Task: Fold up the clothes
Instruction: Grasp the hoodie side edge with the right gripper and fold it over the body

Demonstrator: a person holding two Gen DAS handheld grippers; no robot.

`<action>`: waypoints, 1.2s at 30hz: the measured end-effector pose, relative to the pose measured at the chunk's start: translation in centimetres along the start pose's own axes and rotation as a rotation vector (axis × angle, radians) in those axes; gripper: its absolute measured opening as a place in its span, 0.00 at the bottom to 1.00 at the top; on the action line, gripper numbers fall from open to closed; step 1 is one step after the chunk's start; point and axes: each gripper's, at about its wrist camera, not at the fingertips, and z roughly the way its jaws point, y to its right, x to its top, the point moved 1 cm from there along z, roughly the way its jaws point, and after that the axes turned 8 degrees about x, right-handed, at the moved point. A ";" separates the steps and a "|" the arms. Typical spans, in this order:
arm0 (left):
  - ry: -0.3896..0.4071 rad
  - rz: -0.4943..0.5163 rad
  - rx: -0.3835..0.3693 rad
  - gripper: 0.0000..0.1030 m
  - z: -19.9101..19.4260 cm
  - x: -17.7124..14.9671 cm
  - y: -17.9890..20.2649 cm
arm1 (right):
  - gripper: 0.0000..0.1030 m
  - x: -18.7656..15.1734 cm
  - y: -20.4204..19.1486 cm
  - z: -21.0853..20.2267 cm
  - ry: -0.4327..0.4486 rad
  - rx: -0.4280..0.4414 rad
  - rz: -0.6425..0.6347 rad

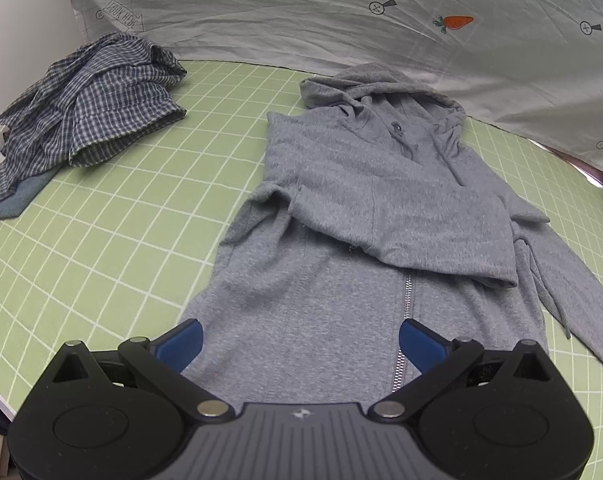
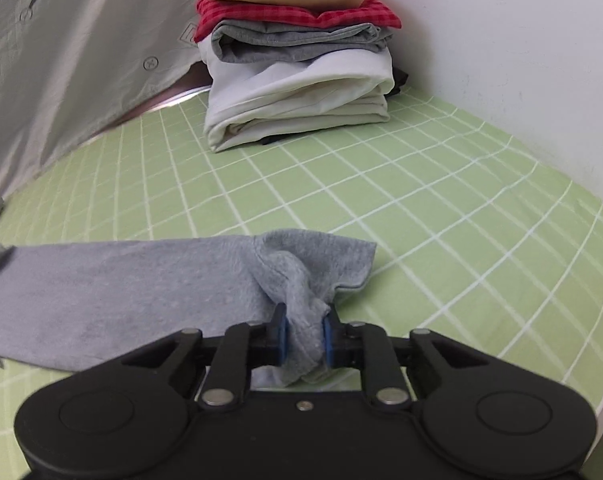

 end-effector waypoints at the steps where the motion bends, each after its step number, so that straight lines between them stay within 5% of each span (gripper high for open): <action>1: 0.001 0.005 0.000 1.00 0.0 0.1 -0.3 | 0.17 -0.2 -0.3 -0.4 0.006 0.009 0.018; 16: 0.000 0.024 0.041 1.00 4.5 3.0 -8.6 | 0.17 0.3 -14.9 -6.1 0.157 0.225 0.036; 36: -0.036 0.066 -0.027 1.00 10.2 6.7 -13.1 | 0.17 -5.2 -48.7 -4.8 -0.100 0.784 -0.017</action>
